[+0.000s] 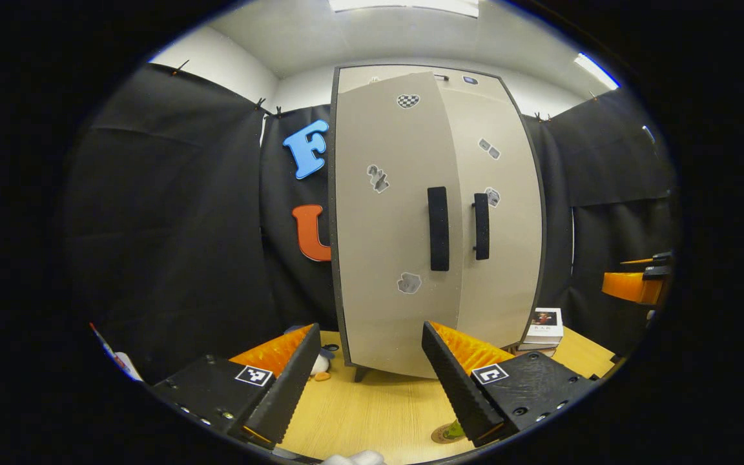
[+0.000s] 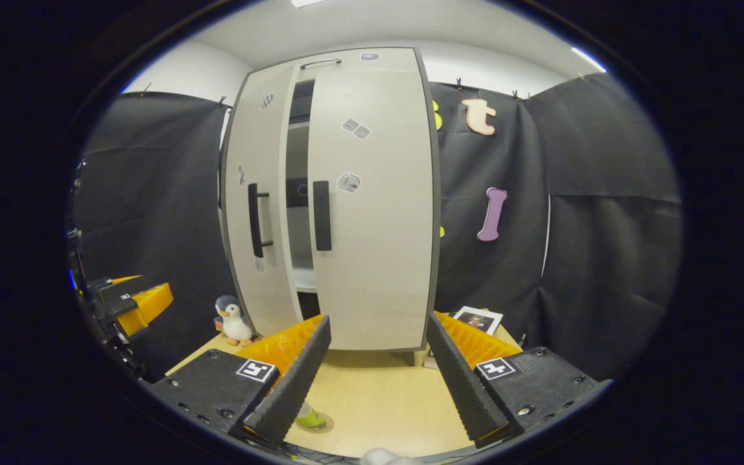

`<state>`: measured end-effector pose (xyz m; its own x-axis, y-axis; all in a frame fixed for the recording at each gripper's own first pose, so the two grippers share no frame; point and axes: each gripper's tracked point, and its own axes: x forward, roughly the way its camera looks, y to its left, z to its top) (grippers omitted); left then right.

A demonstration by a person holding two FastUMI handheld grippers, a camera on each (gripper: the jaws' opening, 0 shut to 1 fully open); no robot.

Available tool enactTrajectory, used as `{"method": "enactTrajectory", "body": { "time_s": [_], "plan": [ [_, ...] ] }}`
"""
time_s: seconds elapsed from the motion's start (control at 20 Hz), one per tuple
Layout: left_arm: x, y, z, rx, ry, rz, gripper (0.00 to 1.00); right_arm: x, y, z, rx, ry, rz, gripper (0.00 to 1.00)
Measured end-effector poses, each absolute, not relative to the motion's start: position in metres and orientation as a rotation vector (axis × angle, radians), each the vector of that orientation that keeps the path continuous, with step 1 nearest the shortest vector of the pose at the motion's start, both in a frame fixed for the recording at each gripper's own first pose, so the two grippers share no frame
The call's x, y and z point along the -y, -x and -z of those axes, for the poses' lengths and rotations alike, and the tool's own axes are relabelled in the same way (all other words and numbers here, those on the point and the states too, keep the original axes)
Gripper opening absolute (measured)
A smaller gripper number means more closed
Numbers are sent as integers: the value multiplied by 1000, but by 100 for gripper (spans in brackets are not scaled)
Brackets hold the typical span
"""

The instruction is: Grasp the bottle in the cabinet with the left hand and place it on the coaster, then close the right door with the right hand and the left door with the left hand.

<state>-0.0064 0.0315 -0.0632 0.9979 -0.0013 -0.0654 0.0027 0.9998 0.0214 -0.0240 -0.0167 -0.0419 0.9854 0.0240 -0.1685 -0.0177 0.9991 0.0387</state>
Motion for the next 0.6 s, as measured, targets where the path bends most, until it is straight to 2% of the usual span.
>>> {"method": "enactTrajectory", "body": {
  "time_s": [0.25,0.3,0.35,0.4,0.55,0.6],
  "plan": [
    [-34,5,59,-53,-29,-6,96,24,27,33,-144,-24,-10,98],
    [-34,6,58,-51,-31,-7,96,25,28,33,-141,-24,-7,95],
    [-35,5,56,-48,-34,-8,96,26,29,34,-142,-26,-6,98],
    [-35,6,55,-45,-35,-9,96,27,30,34,-144,-30,-4,94],
    [-35,8,54,-46,-39,-6,96,31,31,34,-143,-37,4,98],
    [-34,9,55,-49,-42,-6,96,31,32,33,-142,-36,5,95]
  ]
}}
